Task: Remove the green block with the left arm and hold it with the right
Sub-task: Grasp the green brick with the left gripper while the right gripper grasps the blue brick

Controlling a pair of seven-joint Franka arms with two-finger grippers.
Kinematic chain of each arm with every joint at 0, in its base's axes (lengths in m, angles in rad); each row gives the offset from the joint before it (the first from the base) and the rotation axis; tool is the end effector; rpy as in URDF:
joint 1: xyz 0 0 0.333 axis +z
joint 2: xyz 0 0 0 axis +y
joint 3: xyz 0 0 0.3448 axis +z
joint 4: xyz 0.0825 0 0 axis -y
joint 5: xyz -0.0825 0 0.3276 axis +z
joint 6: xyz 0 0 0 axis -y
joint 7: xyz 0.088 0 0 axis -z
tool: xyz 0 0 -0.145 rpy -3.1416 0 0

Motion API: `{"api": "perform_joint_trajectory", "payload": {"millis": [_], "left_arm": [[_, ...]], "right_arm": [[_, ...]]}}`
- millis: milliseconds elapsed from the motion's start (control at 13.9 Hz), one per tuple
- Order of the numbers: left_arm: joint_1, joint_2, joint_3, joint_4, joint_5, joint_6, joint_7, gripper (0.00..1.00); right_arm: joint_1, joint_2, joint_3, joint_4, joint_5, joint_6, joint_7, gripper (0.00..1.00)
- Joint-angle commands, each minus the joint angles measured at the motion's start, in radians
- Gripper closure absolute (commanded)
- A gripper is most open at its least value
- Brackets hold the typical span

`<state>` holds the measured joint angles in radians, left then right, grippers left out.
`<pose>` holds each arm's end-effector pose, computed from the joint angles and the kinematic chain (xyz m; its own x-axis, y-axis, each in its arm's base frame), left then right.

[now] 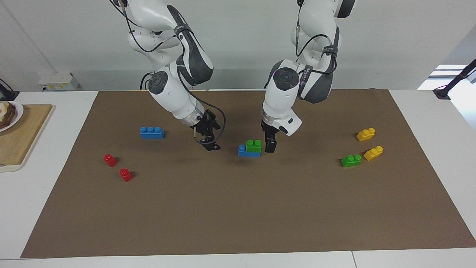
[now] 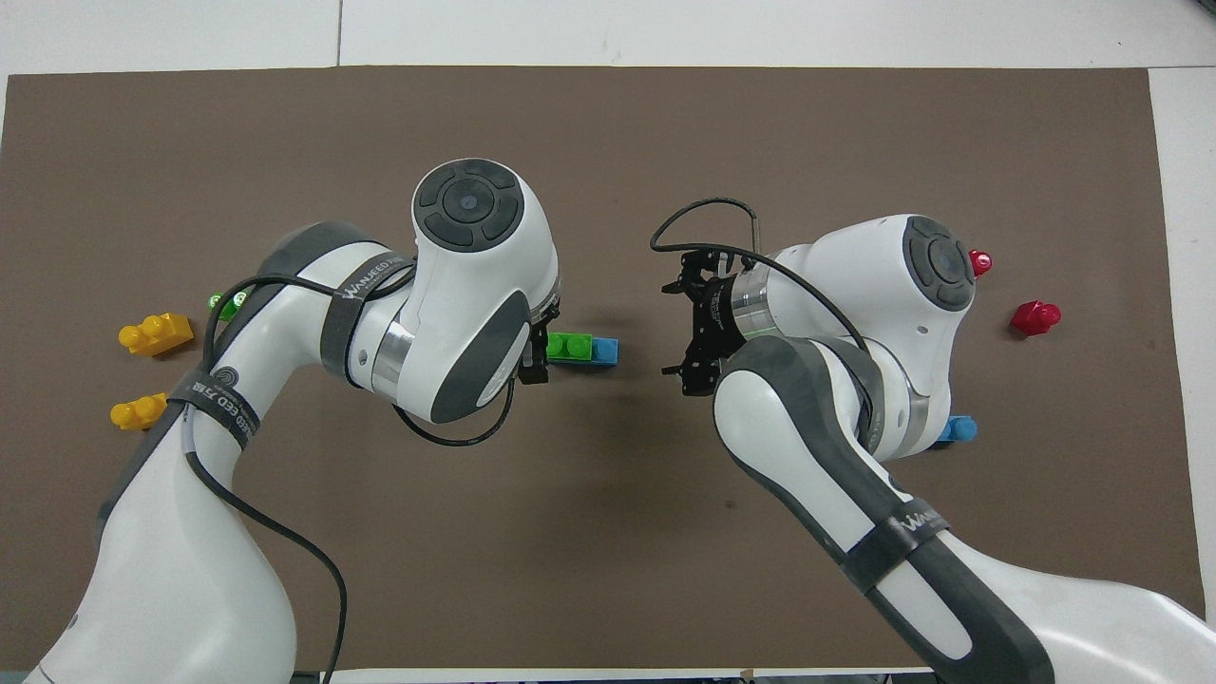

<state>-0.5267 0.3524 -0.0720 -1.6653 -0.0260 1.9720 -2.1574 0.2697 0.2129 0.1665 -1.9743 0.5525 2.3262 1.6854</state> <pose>0.5040 -0.3413 0.4127 -0.0029 0.9999 -0.0152 0.9979 0.0020 -0.0644 0.5172 0.2621 0.4070 -0.0386 -0.8867 -0.4608 -0.9992 0.0396 0.0074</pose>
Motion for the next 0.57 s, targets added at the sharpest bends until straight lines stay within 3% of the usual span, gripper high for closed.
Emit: {"api": "perform_joint_trajectory", "payload": {"millis": [0,502], "left_arm": [[-0.029,-0.007,0.014,-0.059,0.015,0.063,-0.051,0.0],[-0.027,-0.009,0.014,-0.093,0.015,0.11,-0.09,0.0]], "right_arm": [[0.011,0.016,0.001,-0.014,0.035,0.042,0.01,0.01],[0.075,0.106,0.001,-0.005,0.035,0.16,0.01,0.01]]}}
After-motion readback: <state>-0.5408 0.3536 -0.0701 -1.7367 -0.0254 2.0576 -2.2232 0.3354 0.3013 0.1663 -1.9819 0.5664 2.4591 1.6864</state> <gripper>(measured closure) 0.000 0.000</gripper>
